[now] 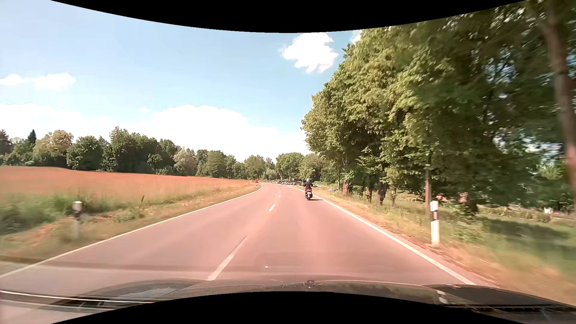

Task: Follow the waypoints while adhering to traffic rules and regulations

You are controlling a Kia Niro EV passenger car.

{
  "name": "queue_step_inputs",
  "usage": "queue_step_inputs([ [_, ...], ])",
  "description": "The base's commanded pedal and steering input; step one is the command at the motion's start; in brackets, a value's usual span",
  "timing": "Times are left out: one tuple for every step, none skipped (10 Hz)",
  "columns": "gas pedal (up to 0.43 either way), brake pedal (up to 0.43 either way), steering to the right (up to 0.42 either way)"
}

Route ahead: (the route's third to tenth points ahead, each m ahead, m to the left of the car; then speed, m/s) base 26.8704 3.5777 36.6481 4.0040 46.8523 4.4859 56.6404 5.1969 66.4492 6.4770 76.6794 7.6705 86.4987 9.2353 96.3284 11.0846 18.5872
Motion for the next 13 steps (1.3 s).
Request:
queue_step_inputs([
  [0.248, 0.006, -0.008],
  [0.248, 0.006, -0.008],
  [0.248, 0.006, -0.008],
  [0.26, 0.006, -0.008],
  [0.26, 0.006, -0.008],
  [0.26, 0.006, -0.008],
  [0.26, 0.006, -0.008],
  [0.26, 0.006, -0.009],
  [0.26, 0.006, -0.009],
  [0.26, 0.006, -0.01],
  [0.26, 0.006, -0.011],
  [0.26, 0.006, -0.012],
  [0.26, 0.006, -0.012],
])
